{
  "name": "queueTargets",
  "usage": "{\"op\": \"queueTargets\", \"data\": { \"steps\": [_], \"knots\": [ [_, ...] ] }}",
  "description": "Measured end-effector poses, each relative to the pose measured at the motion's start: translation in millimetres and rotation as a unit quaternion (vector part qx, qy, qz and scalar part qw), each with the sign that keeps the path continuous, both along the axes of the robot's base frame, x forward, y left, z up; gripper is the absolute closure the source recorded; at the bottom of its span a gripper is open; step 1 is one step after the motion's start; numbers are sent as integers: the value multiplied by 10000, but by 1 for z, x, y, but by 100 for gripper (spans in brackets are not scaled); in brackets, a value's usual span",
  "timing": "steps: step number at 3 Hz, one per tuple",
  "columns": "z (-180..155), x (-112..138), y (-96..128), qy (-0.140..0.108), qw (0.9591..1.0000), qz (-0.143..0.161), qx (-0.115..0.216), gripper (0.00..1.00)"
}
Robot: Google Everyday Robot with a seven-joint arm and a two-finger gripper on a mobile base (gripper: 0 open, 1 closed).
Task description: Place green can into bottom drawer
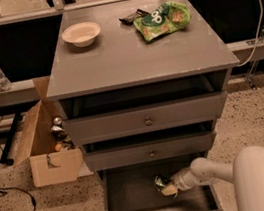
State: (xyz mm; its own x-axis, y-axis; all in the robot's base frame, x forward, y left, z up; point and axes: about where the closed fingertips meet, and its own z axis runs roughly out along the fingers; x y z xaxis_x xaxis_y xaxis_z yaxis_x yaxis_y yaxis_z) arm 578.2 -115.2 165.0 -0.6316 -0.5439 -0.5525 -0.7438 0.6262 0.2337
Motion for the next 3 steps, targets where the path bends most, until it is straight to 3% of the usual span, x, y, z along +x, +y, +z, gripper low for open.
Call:
{"op": "queueTargets", "data": {
  "steps": [2, 3],
  "knots": [
    [-14, 15, -32, 177, 9991, -264, 273, 19],
    [-5, 17, -49, 155, 9984, -327, 423, 0]
  ]
}}
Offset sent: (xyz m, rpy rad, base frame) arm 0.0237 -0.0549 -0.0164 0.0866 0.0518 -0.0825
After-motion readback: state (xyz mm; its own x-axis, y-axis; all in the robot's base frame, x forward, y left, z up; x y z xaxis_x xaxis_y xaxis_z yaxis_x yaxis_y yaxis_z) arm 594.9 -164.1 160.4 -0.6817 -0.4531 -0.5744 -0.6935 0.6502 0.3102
